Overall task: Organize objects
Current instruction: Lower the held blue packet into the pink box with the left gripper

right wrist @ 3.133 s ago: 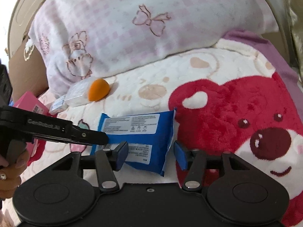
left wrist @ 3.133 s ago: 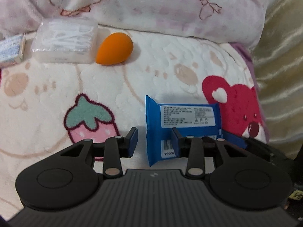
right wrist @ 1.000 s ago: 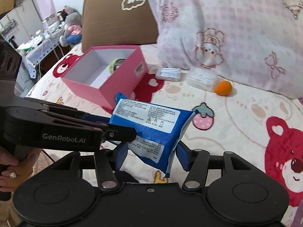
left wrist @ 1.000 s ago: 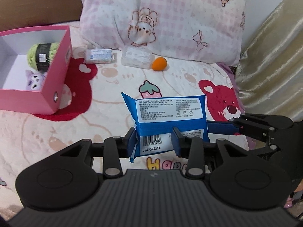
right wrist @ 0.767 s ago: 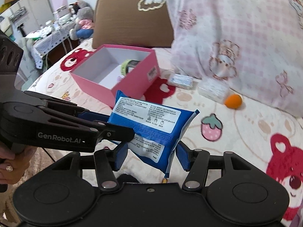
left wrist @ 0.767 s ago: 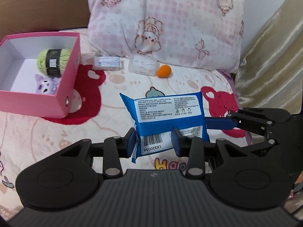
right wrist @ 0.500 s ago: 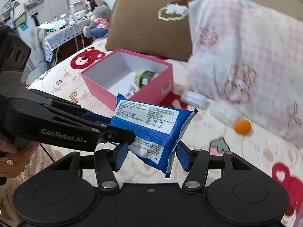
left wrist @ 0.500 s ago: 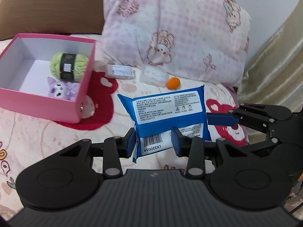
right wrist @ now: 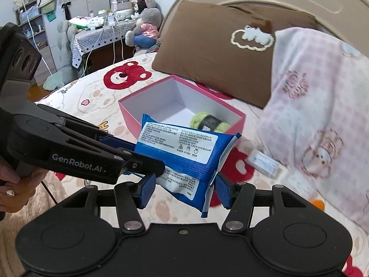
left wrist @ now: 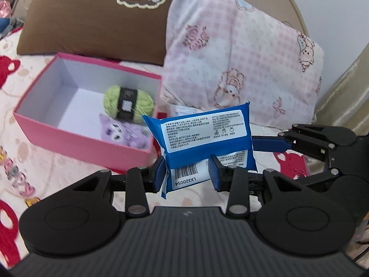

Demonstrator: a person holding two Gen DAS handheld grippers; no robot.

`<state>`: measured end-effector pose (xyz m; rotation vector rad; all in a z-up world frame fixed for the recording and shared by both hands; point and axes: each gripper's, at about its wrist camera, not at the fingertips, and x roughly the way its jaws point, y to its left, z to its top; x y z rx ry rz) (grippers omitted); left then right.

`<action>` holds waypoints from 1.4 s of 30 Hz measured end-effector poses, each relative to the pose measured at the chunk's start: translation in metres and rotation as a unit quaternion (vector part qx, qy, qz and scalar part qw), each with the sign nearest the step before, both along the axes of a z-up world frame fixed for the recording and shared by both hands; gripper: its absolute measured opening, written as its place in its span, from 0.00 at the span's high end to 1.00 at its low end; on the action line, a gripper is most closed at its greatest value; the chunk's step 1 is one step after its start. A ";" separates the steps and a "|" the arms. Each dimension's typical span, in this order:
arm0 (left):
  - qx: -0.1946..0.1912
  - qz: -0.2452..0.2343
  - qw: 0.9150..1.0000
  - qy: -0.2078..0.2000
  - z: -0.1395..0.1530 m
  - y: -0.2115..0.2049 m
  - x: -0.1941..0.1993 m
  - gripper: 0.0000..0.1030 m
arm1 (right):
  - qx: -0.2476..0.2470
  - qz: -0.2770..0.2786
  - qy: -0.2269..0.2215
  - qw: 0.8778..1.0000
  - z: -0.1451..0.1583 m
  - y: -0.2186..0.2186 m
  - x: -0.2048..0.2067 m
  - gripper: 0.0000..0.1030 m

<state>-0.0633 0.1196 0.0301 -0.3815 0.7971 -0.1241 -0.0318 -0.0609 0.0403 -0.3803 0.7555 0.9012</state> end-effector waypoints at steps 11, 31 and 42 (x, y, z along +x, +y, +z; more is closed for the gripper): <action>-0.014 0.026 1.000 -0.009 -0.002 0.037 0.033 0.64 | -0.020 0.019 0.003 1.000 0.006 0.044 0.037 0.40; 0.028 0.076 0.997 0.006 -0.001 0.097 0.117 0.63 | -0.008 0.005 0.039 0.999 -0.005 0.110 0.121 0.63; 0.039 0.094 0.994 0.037 -0.041 0.132 0.171 0.63 | -0.014 -0.009 0.086 0.996 -0.051 0.151 0.166 0.69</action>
